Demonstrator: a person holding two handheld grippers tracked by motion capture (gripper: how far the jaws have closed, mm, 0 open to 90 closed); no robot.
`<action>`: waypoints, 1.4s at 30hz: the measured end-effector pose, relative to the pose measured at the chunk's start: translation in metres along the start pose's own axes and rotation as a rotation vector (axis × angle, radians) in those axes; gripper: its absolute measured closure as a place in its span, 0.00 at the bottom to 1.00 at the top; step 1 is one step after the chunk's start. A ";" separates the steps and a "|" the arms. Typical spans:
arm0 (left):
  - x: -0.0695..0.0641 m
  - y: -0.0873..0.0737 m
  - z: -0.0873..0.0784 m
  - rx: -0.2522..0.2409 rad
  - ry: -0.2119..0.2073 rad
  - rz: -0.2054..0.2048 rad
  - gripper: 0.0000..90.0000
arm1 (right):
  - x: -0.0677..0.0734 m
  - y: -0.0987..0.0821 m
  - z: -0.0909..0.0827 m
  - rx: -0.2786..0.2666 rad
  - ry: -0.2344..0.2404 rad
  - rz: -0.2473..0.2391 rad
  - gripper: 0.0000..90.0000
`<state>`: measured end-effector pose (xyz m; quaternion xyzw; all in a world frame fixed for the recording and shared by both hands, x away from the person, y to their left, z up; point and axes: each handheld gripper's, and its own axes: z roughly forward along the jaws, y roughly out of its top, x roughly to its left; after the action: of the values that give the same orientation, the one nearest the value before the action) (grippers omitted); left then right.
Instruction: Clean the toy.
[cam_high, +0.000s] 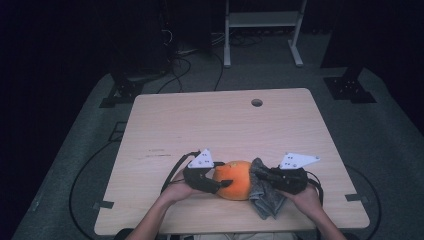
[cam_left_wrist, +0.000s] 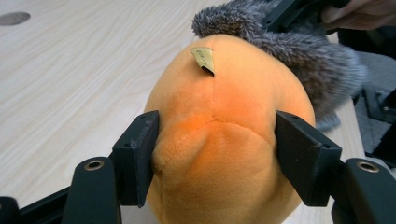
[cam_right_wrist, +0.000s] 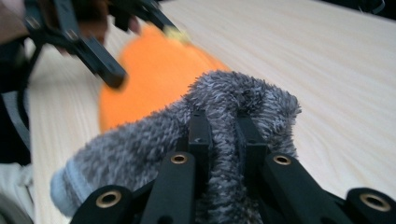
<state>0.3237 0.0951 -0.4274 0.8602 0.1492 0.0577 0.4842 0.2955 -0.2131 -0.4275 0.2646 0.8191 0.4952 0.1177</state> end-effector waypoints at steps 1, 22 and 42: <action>0.001 -0.002 -0.002 0.001 -0.005 0.000 0.38 | -0.002 -0.004 -0.002 0.018 -0.008 0.006 0.88; 0.005 -0.011 -0.011 0.032 -0.060 0.021 0.38 | -0.005 -0.010 -0.005 -0.003 0.055 0.063 0.88; -0.002 -0.009 -0.009 0.044 -0.094 0.069 0.37 | -0.003 0.004 -0.013 -0.060 0.065 0.043 0.88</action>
<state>0.3179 0.1061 -0.4308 0.8771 0.0979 0.0306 0.4693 0.2931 -0.2231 -0.4180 0.2623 0.8013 0.5304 0.0880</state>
